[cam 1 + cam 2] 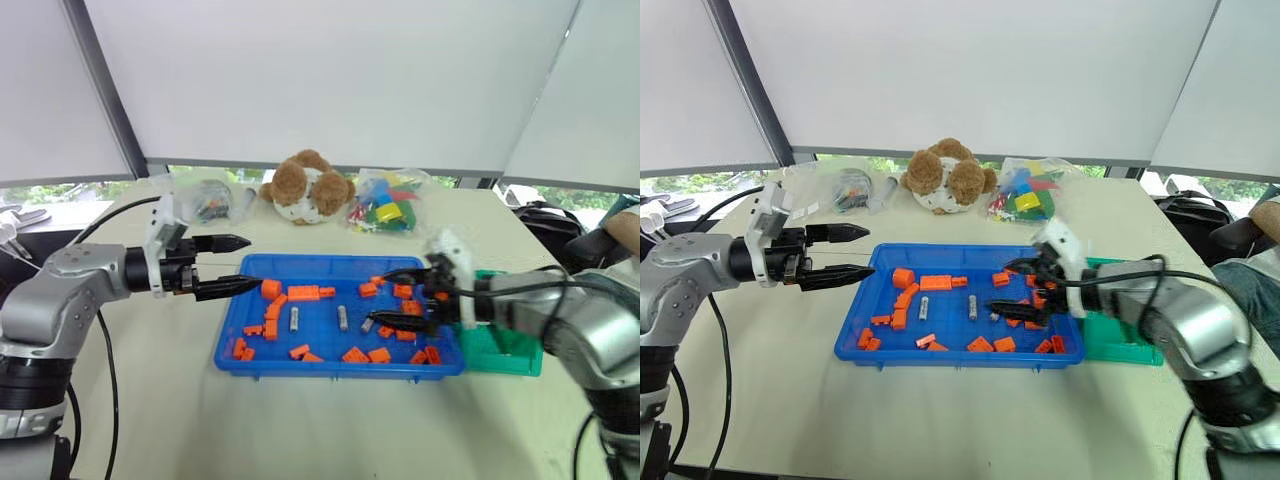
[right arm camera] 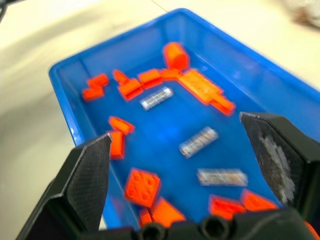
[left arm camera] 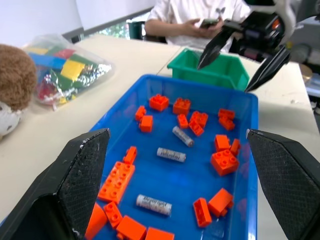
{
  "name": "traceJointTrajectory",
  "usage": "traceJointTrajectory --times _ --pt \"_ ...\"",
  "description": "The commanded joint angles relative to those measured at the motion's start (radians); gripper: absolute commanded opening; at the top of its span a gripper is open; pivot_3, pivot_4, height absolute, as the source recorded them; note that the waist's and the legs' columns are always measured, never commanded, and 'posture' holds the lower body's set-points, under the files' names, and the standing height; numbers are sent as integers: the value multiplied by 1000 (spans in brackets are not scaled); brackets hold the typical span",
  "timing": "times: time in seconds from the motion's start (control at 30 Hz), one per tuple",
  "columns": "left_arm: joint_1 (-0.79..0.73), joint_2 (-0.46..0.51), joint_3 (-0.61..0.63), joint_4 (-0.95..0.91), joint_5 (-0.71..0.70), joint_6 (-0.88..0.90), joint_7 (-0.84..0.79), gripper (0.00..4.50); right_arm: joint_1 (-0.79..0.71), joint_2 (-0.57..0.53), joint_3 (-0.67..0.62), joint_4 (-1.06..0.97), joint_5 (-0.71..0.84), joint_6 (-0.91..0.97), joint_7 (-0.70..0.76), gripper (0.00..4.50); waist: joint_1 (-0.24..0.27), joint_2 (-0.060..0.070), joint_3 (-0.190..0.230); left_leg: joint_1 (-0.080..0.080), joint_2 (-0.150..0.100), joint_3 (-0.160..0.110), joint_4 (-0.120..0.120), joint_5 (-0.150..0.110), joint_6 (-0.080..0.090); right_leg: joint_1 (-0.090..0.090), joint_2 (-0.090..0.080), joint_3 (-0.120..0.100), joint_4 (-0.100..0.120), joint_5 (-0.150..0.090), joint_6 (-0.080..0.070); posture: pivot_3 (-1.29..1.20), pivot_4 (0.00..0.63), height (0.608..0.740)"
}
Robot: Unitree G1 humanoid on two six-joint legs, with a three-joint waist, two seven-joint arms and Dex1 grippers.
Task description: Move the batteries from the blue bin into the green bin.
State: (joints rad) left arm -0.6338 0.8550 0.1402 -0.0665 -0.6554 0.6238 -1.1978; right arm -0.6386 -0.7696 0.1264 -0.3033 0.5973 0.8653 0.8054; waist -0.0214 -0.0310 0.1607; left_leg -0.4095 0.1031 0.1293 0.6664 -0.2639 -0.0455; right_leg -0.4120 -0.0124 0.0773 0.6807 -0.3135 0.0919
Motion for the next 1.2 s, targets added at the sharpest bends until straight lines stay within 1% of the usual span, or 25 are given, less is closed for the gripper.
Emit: traceJointTrajectory --times 0.03,0.13,0.23,0.33,0.4,0.63,0.8,1.0,1.13,1.2 --pt "-46 3 -2 10 14 -31 -11 4500 -99 131 116 116 -73 -48 11 4458 1 0 0 -1 0 0 0 0 0 -1 0 0 1 0 0 0 150 734" --pt "-55 4 -7 16 20 -33 -18 4500 -164 220 213 236 -159 -120 58 4458 5 0 0 -2 0 1 0 0 0 -3 0 1 1 0 0 0 150 734" --pt "-44 13 2 1 12 -25 -19 4500 -227 295 312 397 -276 -253 98 4458 4 0 0 -5 0 2 1 0 0 -6 0 0 1 0 0 0 150 734" --pt "-34 16 8 -14 7 -18 -16 4500 -278 368 336 555 -338 -356 143 4458 3 0 0 -10 0 2 2 0 0 -11 0 1 3 0 0 0 150 734" --pt "-17 17 16 -41 -2 -8 -6 4500 -324 416 355 698 -394 -436 172 4458 1 0 0 -10 0 3 2 1 0 -12 0 1 4 0 0 0 150 734" --pt "30 46 31 -89 -6 6 -4 4500 -409 509 371 997 -528 -621 251 4458 -2 1 0 -11 0 3 2 2 -3 -13 0 1 4 0 0 0 150 734" --pt "36 65 32 -90 -8 0 -10 4500 -427 558 355 1103 -583 -697 283 4458 -14 1 0 -11 1 3 2 3 -5 -13 0 0 4 0 0 0 150 734" --pt "46 92 22 -93 6 -10 -36 4500 -457 608 342 1246 -655 -781 248 4458 -29 1 0 -10 1 3 1 4 -6 -13 0 0 5 0 0 0 150 734" --pt "39 93 20 -91 5 -8 -37 4500 -469 628 314 1300 -670 -802 246 4458 -35 1 0 -10 1 3 1 5 -8 -13 0 0 6 0 0 0 150 734" --pt "38 93 19 -93 6 -6 -38 4500 -474 635 305 1323 -683 -810 241 3949 -38 1 0 -10 1 3 1 5 -8 -13 0 0 6 0 0 0 150 734"
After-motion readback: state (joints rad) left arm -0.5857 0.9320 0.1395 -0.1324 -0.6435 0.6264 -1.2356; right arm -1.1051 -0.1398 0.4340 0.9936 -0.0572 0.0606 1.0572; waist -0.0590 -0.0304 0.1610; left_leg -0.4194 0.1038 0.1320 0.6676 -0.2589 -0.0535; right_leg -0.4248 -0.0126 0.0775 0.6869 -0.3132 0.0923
